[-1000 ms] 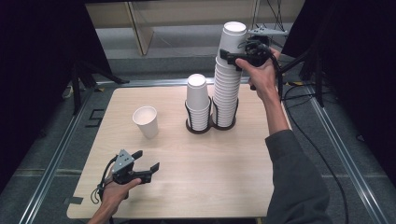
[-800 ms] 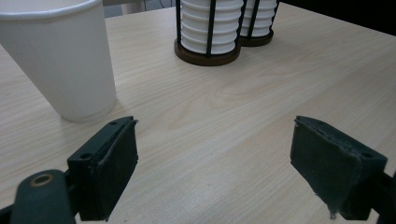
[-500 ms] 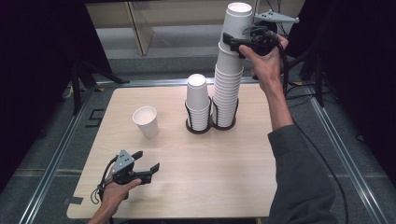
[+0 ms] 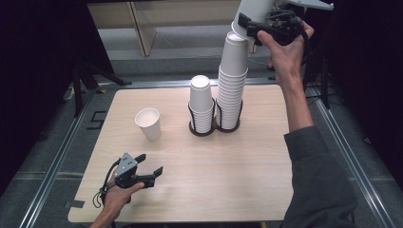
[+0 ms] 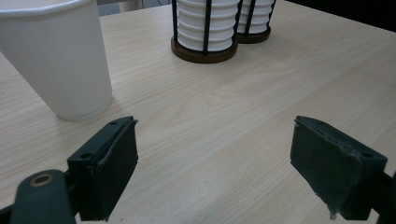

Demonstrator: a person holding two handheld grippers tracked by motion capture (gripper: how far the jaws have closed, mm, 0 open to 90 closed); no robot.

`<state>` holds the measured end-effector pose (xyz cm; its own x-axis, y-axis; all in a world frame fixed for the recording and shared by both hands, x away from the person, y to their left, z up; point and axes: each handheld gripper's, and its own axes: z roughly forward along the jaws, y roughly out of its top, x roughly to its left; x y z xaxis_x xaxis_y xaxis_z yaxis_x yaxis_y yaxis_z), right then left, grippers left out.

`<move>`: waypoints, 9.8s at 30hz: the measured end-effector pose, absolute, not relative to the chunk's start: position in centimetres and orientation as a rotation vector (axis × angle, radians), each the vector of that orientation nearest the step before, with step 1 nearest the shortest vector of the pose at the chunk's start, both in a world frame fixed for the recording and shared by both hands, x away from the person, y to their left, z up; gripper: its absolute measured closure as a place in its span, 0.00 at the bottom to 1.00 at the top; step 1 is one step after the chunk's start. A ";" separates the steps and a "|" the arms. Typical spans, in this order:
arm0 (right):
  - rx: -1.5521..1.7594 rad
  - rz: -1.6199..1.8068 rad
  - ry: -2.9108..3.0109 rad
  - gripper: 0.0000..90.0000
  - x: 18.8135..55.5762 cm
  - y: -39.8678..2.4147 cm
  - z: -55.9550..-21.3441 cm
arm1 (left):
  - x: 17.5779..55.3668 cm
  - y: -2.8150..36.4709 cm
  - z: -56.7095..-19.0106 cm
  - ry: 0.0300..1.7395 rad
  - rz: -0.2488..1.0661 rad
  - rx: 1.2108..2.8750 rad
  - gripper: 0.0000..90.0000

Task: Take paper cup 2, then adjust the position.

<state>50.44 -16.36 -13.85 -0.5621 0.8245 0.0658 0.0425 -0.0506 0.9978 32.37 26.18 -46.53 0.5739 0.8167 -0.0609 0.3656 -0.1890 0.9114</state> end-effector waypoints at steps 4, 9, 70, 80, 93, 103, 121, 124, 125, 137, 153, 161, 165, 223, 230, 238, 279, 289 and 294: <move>0.933 1.659 1.647 0.18 49.0 -17.2 -13.5 | 32.4 26.2 -46.6 0.968 0.551 1.781 0.16; 0.912 1.637 1.687 0.18 46.8 -18.3 -14.2 | 32.4 26.1 -46.6 0.971 0.550 1.785 0.16; 0.769 1.805 2.173 0.18 39.1 -8.1 -38.2 | 31.4 24.1 -46.3 0.782 0.590 1.632 0.16; 0.765 1.792 2.220 0.18 38.7 -7.2 -38.9 | 31.3 22.9 -46.2 0.731 0.584 1.611 0.16; 0.735 1.787 2.265 0.18 38.6 -5.9 -40.2 | 31.1 22.0 -46.0 0.692 0.530 1.603 0.16; 0.687 1.844 2.281 0.18 38.4 -5.0 -40.5 | 31.2 21.6 -46.1 0.688 0.496 1.601 0.16; 0.601 1.830 2.322 0.18 37.7 -3.0 -41.4 | 31.2 21.3 -46.0 0.676 0.439 1.592 0.16; 0.621 1.833 2.308 0.18 37.5 -2.8 -41.6 | 31.2 21.3 -46.0 0.678 0.437 1.591 0.16; 0.609 1.837 2.322 0.18 37.5 -2.8 -41.6 | 31.2 21.3 -46.0 0.680 0.435 1.589 0.16; 0.617 1.837 2.312 0.18 37.1 -1.8 -42.0 | 31.2 21.0 -46.1 0.685 0.425 1.599 0.12; 0.566 1.863 2.330 0.18 36.0 -0.5 -42.2 | 31.3 20.5 -46.2 0.708 0.414 1.586 0.02; 0.585 1.889 2.350 0.18 35.7 -0.2 -42.4 | 31.3 20.5 -46.1 0.713 0.411 1.585 0.01; 0.580 1.889 2.351 0.18 35.7 -0.2 -42.4 | 31.2 20.5 -46.1 0.708 0.421 1.594 0.03; 0.593 1.847 2.560 0.26 37.4 -3.4 -39.0 | 31.2 20.6 -45.9 0.503 0.531 1.850 0.09; 0.695 1.954 2.518 0.27 37.5 -4.0 -38.6 | 31.1 20.7 -46.2 0.519 0.540 1.739 0.04; 0.758 2.097 2.467 0.28 37.7 -4.4 -38.4 | 31.0 20.6 -46.0 0.532 0.532 1.671 0.04; 0.781 2.118 2.563 0.27 38.0 -4.3 -39.2 | 30.7 20.9 -45.4 0.458 0.589 1.706 0.09; 0.686 1.981 2.613 0.23 38.0 -4.2 -39.2 | 30.9 21.0 -45.4 0.465 0.565 1.758 0.12; 0.642 1.897 2.620 0.22 37.9 -4.3 -39.0 | 30.8 21.0 -45.4 0.464 0.553 1.802 0.13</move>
